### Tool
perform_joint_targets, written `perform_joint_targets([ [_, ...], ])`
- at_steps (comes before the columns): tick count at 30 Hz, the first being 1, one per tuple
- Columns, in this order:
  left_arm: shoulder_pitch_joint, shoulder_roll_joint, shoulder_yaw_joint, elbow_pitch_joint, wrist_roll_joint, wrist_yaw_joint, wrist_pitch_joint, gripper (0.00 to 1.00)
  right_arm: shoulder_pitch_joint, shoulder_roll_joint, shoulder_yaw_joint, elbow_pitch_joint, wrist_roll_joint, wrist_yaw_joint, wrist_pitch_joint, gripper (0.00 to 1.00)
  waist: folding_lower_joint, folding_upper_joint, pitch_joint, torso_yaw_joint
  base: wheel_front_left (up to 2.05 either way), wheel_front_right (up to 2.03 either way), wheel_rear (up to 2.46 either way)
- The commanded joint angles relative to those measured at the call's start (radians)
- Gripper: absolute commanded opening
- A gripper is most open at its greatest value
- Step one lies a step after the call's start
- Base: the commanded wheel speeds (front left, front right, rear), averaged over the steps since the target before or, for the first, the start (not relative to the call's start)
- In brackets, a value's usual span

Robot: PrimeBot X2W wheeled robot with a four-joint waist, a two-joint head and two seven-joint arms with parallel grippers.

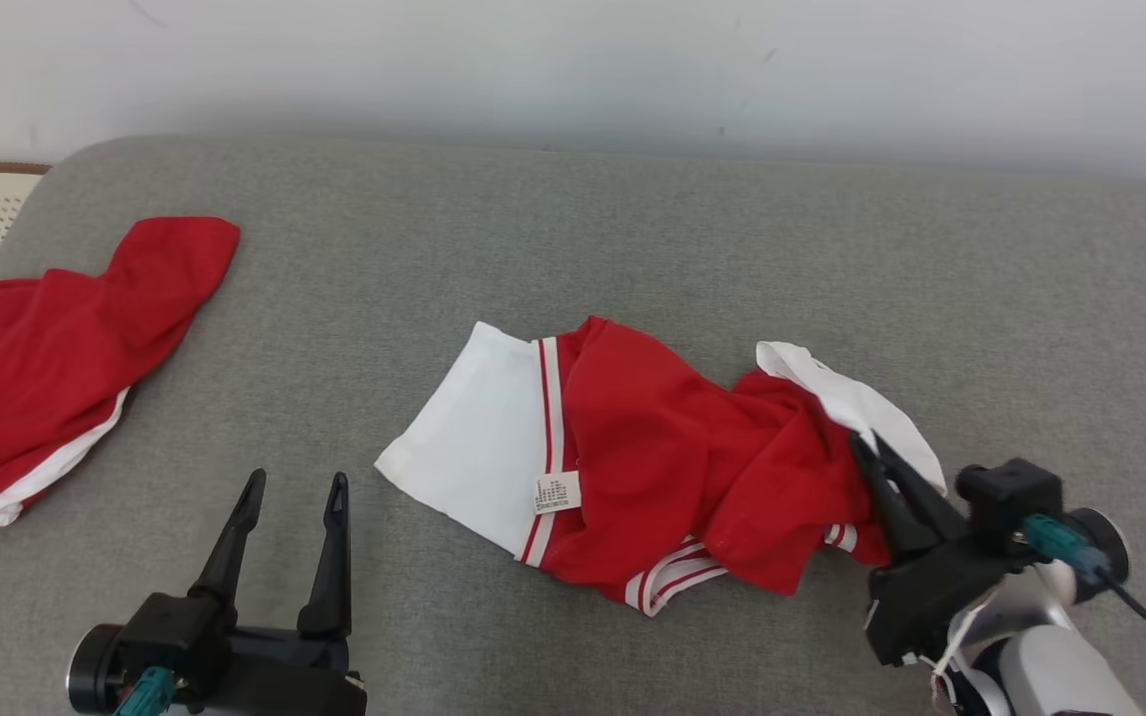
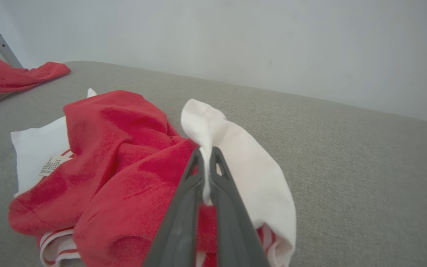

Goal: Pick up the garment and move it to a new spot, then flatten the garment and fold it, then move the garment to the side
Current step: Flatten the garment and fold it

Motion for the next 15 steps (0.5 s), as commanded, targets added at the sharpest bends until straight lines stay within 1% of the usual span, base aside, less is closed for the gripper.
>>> perform_joint_targets([
  [1, -0.005, -0.002, 0.006, -0.001, 0.007, -0.003, -0.007, 1.0, 0.02, 0.009, -0.027, -0.012, 0.0, 0.0, -0.012, 0.0, -0.0002, -0.0001, 0.004, -0.018, 0.0, 0.0, 0.0],
  [5, -0.011, -0.004, 0.014, -0.004, 0.019, -0.012, -0.007, 1.0, 0.06, 0.05, -0.145, -0.032, 0.006, 0.0, -0.032, 0.0, -0.0002, -0.0001, 0.012, -0.044, 0.0, 0.0, 0.0],
  [8, -0.014, -0.007, 0.015, -0.006, 0.026, -0.018, -0.007, 1.0, 0.081, 0.073, -0.219, -0.02, 0.017, 0.0, -0.046, 0.0, -0.0002, -0.0001, 0.019, -0.056, 0.0, 0.0, 0.0],
  [11, -0.02, -0.009, 0.016, -0.006, 0.033, -0.026, -0.007, 1.0, 0.085, 0.091, -0.265, 0.01, 0.034, 0.0, -0.062, 0.0, -0.0002, -0.0001, 0.026, -0.068, 0.0, 0.0, 0.0],
  [15, -0.02, -0.01, 0.016, -0.003, 0.038, -0.028, -0.007, 1.0, 0.066, 0.11, -0.314, 0.084, 0.072, 0.0, -0.09, 0.0, -0.0002, -0.0001, 0.028, -0.077, 0.0, 0.0, 0.0],
])
